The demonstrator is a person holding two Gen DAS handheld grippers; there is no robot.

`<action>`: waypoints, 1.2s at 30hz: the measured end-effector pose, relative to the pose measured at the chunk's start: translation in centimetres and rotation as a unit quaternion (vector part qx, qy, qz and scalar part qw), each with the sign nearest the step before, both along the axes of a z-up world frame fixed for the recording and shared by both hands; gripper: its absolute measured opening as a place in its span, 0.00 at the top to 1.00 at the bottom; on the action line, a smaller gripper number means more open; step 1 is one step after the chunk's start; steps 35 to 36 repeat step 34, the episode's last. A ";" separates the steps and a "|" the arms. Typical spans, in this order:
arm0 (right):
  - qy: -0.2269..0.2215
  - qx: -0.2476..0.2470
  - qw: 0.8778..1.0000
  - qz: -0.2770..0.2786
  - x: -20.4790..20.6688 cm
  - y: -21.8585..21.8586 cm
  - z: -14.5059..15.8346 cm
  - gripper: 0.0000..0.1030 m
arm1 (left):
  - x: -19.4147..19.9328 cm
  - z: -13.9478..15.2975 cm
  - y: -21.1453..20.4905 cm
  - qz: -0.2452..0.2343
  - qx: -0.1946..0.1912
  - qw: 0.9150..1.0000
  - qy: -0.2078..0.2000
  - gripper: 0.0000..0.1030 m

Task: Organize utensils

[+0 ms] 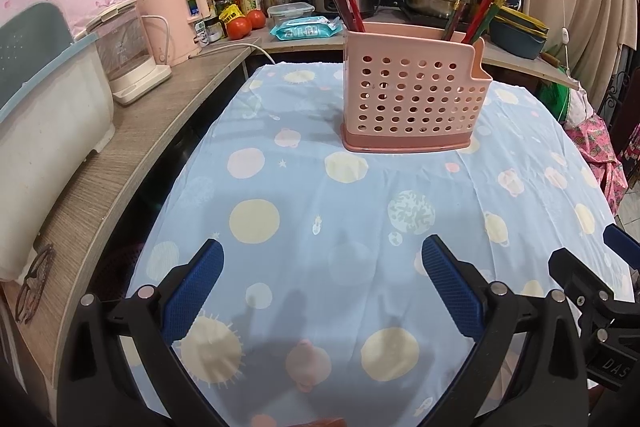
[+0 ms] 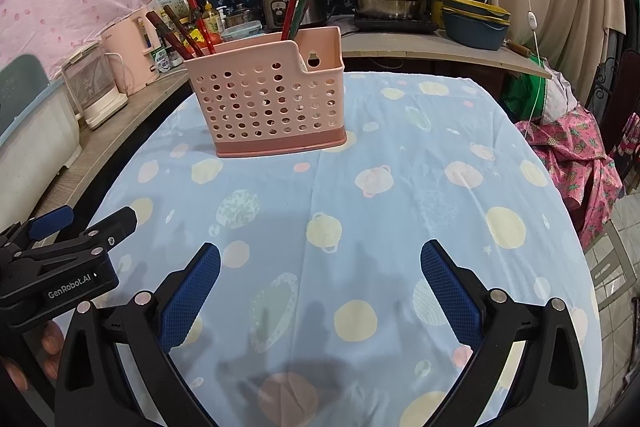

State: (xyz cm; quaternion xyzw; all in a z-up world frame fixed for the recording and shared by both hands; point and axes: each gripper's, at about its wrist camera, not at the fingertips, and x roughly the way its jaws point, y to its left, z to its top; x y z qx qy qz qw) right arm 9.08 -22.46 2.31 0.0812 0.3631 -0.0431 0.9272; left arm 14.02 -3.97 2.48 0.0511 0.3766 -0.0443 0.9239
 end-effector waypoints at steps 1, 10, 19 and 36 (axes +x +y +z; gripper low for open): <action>0.000 0.000 1.000 0.000 0.0 0.0 0.0 0.06 | 0.0 0.1 0.0 0.001 0.002 1.000 -0.001 0.08; 0.000 0.000 1.000 0.000 0.0 0.0 0.0 0.06 | 0.1 0.0 -0.1 0.004 -0.006 1.000 0.003 0.08; 0.001 0.000 1.000 0.000 0.1 -0.1 -0.1 0.06 | 0.3 -0.1 -0.1 0.004 -0.005 1.000 0.005 0.08; 0.002 0.000 1.000 -0.009 0.1 -0.6 -0.3 0.06 | 0.2 0.0 -0.3 -0.004 -0.004 1.000 -0.002 0.08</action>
